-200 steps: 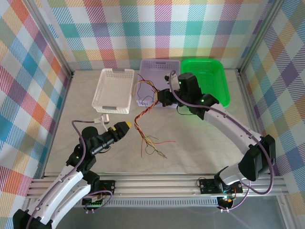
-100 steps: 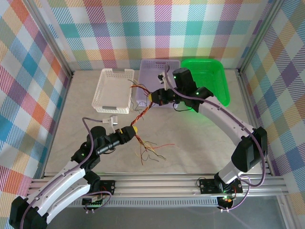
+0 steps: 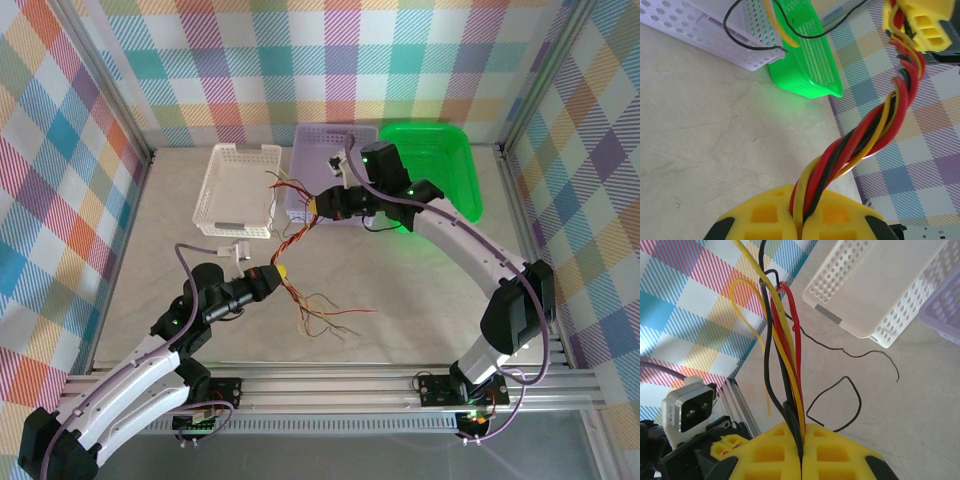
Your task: Untangle the cables
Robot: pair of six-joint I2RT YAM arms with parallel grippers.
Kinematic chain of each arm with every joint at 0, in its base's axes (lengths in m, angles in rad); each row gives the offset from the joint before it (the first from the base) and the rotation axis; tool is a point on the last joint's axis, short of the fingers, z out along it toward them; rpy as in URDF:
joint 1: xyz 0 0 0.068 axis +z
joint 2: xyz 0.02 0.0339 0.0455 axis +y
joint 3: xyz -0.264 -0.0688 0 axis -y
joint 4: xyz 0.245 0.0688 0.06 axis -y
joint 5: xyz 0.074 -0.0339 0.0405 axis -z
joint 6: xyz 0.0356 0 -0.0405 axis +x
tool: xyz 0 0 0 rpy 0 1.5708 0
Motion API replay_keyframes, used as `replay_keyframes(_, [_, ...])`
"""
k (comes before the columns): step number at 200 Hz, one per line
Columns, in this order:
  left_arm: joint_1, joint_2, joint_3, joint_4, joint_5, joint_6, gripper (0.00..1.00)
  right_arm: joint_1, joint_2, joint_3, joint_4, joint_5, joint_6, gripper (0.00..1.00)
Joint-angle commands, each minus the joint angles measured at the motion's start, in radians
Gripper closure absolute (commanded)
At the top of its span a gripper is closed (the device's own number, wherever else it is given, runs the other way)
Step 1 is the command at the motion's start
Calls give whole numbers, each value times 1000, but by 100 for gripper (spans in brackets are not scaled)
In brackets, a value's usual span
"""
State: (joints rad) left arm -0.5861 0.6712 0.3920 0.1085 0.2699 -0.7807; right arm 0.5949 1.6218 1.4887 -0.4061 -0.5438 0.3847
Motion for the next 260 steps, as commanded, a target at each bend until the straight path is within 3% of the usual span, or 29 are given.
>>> replay_keyframes(1, [-9, -24, 47, 26, -4, 3, 100, 4, 10, 36, -15, -52, 14, 100])
replay_keyframes(18, [-9, -25, 51, 22, 8, 13, 100, -7, -4, 26, -9, -53, 24, 89])
replay_keyframes(29, [-9, -23, 56, 3, 8, 22, 100, -17, -26, 6, 5, -56, 31, 73])
replay_keyframes(75, [-10, 38, 103, -48, 23, 56, 100, -38, -179, -108, 75, -62, 36, 44])
replay_keyframes(113, [-26, 150, 217, -130, 57, 130, 100, -38, -295, -211, 122, -118, 86, 44])
replay_keyframes(145, [-51, 196, 271, -159, 49, 174, 100, -2, -307, -295, 210, -186, 166, 50])
replay_keyframes(209, [-136, 269, 307, -142, 35, 196, 100, 120, -245, -342, 295, -108, 173, 61])
replay_keyframes(260, [-170, 276, 321, -160, 22, 226, 100, 137, -211, -334, 228, -34, 153, 57])
